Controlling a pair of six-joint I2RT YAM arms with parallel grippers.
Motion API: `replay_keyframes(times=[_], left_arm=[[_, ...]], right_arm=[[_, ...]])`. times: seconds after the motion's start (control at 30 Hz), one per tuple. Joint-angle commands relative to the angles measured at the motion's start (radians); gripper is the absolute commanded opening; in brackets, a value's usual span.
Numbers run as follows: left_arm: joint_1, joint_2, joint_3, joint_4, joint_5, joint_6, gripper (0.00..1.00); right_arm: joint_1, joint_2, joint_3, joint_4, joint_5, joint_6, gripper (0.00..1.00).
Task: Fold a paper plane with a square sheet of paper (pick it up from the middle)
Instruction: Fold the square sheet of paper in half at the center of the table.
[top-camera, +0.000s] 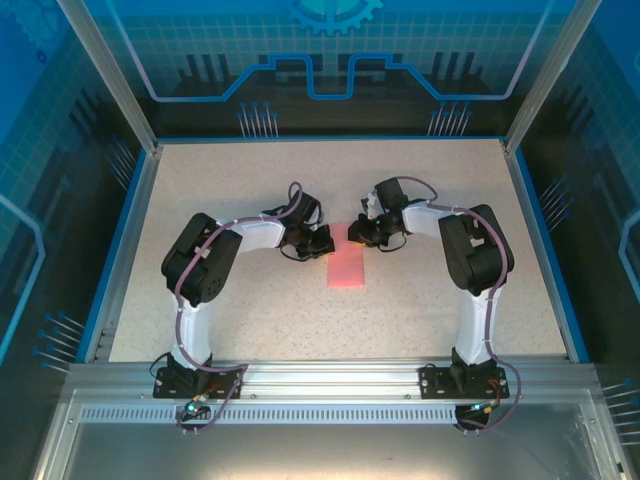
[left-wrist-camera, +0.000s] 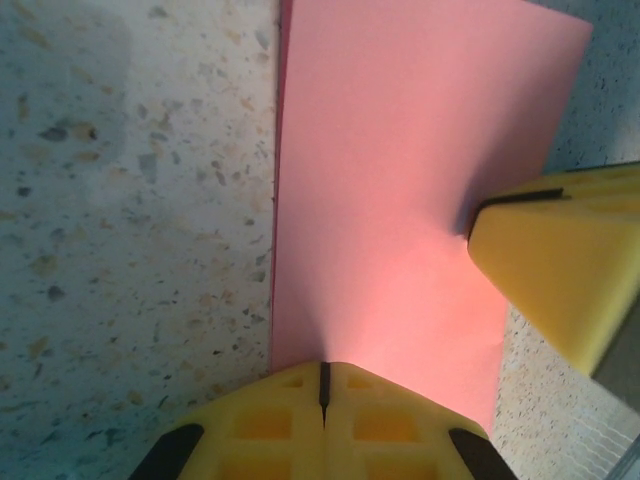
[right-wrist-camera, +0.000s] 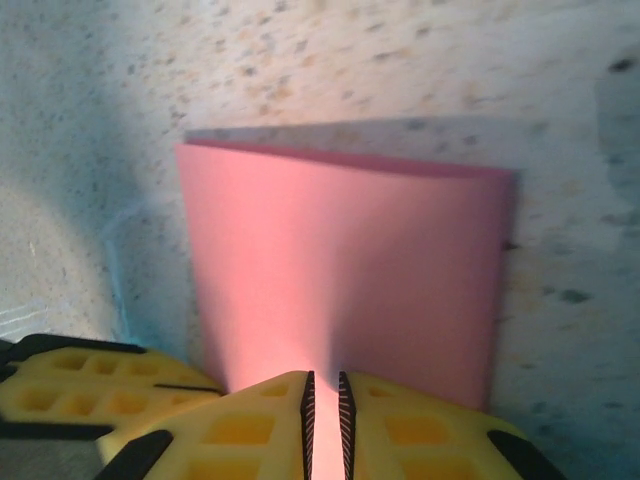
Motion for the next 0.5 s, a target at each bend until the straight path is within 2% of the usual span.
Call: replay_keyframes(times=[0.0, 0.17, 0.3, 0.47], left_arm=[[-0.015, 0.076, -0.026, -0.153, -0.074, 0.036, 0.01], [-0.015, 0.082, -0.037, -0.156, -0.083, 0.045, 0.01], [-0.017, 0.083, -0.034, -0.160, -0.082, 0.056, 0.01], [-0.016, 0.084, -0.033, -0.162, -0.084, 0.064, 0.01]], right_arm=[[-0.041, 0.034, 0.013, 0.006, 0.013, 0.024, 0.18], [-0.046, 0.010, 0.035, -0.012, -0.065, 0.066, 0.18], [-0.041, 0.002, 0.074, -0.018, -0.054, 0.063, 0.19], [-0.047, 0.086, 0.132, -0.026, -0.007, 0.076, 0.18]])
